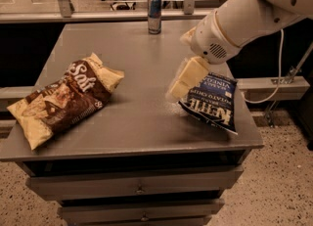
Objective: Move brown chip bag near redbull can
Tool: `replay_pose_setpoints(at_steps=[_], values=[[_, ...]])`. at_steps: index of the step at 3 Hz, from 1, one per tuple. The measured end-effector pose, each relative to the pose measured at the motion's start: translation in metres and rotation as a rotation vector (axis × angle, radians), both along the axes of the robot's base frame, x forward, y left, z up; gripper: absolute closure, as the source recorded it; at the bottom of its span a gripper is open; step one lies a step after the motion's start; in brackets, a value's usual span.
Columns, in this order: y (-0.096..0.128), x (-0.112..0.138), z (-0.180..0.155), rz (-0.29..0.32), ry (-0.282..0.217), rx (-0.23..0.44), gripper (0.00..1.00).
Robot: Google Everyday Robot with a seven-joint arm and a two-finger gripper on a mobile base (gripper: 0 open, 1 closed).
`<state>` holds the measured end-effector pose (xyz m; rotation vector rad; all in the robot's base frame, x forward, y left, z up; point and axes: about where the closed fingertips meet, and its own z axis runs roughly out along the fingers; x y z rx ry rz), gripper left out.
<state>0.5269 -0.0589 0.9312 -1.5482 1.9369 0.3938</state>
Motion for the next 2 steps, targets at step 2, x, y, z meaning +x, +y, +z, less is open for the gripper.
replay_pose_setpoints(at_steps=[2], values=[[0.083, 0.035, -0.019, 0.08, -0.001, 0.126, 0.0]])
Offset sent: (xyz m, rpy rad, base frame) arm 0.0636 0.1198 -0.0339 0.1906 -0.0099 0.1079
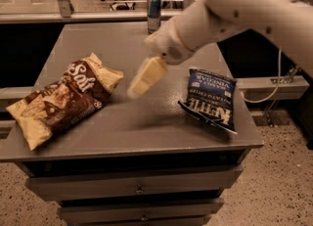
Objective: Move brown chip bag near redbull can
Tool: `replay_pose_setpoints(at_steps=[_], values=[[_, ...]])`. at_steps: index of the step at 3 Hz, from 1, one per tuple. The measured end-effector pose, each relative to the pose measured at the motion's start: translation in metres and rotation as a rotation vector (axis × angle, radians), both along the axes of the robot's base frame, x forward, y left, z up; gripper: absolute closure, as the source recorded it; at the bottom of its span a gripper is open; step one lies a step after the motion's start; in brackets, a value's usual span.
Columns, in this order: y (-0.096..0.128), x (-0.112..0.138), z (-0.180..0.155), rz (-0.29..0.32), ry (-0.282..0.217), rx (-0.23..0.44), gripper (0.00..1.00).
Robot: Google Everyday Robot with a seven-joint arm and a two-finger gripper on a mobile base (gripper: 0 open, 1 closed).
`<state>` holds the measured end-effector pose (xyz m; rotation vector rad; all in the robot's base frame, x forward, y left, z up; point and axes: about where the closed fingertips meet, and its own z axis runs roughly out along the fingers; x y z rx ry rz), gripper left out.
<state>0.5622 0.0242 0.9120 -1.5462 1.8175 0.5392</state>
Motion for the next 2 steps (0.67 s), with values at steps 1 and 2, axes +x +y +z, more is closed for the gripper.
replay_pose_setpoints(at_steps=[1, 2], values=[[0.062, 0.011, -0.008, 0.057, 0.039, 0.105, 0.0], [0.107, 0.006, -0.012, 0.089, 0.091, 0.186, 0.0]])
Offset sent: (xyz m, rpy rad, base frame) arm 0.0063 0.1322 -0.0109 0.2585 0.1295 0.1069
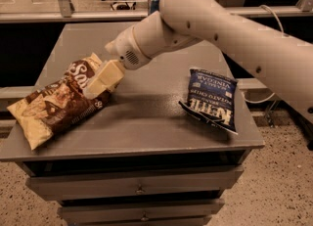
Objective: Move brown chip bag near redbull can
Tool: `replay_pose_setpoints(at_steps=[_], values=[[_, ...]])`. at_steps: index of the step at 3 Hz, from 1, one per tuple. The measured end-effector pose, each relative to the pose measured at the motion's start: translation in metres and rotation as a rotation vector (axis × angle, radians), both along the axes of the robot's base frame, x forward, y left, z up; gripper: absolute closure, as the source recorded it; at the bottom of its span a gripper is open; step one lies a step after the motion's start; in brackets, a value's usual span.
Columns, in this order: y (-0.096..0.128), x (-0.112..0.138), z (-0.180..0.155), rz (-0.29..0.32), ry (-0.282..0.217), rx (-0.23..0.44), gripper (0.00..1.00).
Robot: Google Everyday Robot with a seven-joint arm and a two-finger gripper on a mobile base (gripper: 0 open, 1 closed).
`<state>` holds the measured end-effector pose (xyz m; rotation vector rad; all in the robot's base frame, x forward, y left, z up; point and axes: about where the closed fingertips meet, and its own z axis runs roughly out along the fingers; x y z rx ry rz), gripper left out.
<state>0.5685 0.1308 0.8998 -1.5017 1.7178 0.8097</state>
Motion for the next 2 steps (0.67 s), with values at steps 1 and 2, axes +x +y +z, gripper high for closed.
replay_pose_setpoints(at_steps=[1, 2], values=[[0.03, -0.002, -0.016, -0.004, 0.032, 0.01, 0.04], [0.037, 0.004, -0.03, -0.039, 0.034, -0.009, 0.33]])
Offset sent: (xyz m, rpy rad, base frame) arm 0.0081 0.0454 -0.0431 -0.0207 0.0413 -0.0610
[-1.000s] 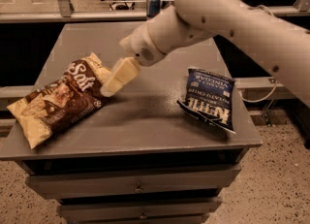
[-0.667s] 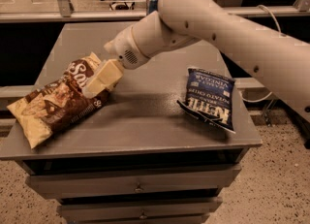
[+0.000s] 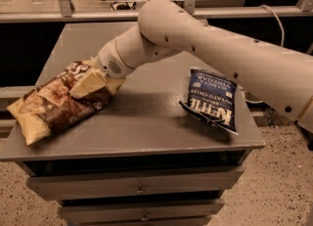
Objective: Move brown chip bag near redbull can
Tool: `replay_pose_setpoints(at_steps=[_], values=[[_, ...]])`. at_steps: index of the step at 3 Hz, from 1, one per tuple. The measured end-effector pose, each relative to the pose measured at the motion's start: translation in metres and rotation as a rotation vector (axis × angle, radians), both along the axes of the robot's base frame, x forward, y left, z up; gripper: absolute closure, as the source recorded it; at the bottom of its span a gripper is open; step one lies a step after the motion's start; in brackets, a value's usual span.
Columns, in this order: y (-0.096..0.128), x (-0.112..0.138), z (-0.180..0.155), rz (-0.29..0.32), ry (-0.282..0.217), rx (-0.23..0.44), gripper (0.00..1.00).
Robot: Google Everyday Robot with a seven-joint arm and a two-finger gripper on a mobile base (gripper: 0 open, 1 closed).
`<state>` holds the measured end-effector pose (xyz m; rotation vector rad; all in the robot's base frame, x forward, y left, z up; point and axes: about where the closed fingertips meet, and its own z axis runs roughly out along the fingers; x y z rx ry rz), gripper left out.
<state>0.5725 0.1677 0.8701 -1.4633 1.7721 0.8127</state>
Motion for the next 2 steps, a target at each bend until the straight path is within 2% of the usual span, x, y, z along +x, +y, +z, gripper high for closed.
replay_pose_setpoints(at_steps=[1, 2], values=[[-0.004, 0.005, -0.004, -0.029, -0.004, -0.011, 0.56], [-0.021, 0.014, 0.004, -0.062, -0.022, -0.025, 0.8]])
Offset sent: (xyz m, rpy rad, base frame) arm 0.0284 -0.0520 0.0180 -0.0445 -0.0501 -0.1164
